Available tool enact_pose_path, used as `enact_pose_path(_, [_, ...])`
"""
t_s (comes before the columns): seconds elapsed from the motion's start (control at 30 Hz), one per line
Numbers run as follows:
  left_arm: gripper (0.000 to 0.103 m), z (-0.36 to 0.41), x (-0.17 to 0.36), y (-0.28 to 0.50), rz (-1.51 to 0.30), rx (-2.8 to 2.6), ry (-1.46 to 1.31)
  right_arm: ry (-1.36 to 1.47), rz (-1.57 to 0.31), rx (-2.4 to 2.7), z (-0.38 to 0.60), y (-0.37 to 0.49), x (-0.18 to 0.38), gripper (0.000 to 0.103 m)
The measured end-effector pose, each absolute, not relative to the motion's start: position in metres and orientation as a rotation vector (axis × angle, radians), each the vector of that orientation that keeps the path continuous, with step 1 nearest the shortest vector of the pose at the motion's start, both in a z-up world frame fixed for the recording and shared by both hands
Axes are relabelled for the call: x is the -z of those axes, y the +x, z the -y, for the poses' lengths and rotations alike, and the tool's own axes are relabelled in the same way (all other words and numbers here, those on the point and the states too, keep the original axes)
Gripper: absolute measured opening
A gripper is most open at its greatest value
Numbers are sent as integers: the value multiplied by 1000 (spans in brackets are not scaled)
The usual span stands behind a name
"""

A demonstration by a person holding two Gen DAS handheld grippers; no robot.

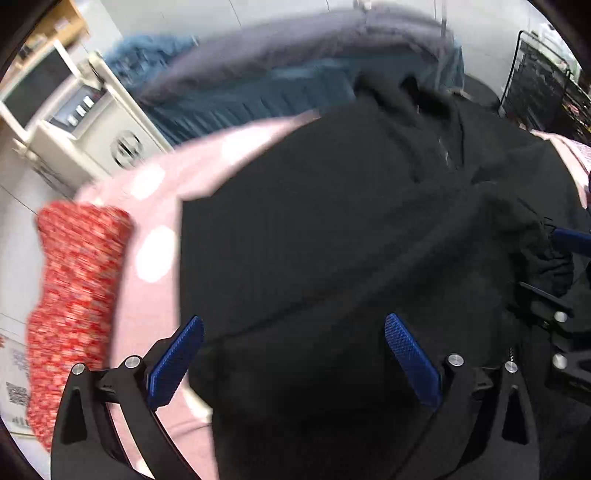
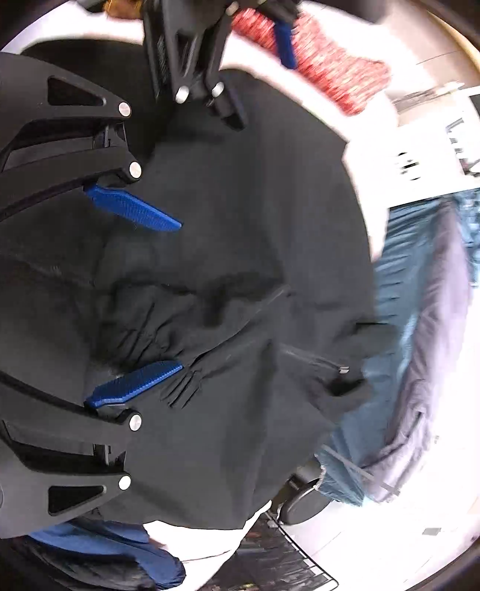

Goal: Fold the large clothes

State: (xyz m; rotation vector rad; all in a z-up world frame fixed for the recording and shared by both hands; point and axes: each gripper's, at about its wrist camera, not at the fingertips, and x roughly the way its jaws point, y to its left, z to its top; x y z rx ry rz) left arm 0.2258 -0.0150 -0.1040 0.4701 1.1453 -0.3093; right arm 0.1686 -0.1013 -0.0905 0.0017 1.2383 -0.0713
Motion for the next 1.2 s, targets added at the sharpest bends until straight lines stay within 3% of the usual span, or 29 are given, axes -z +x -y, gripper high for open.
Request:
enact_pose_path(0.07, [97, 12, 125, 237, -1215, 298, 465, 61, -1352, 115, 122, 176, 118, 73])
enact_pose_path(0.2, [98, 3, 159, 255, -1319, 305, 413, 255, -1418, 113, 156, 185, 148, 98])
enact_pose_path(0.73, [98, 6, 170, 273, -1348, 287, 366, 289, -1439, 143, 169, 199, 155, 99])
enact_pose_path(0.83, [97, -1, 154, 273, -1340, 288, 339, 317, -1386, 193, 178, 195, 135, 98])
enact_pose_path(0.93, [97, -15, 129, 257, -1280, 328, 304, 383, -1320, 200, 188, 172, 112, 98])
enact_pose_path(1.2, [97, -82, 108, 194, -1310, 300, 250, 449, -1380, 199, 195, 63, 103, 98])
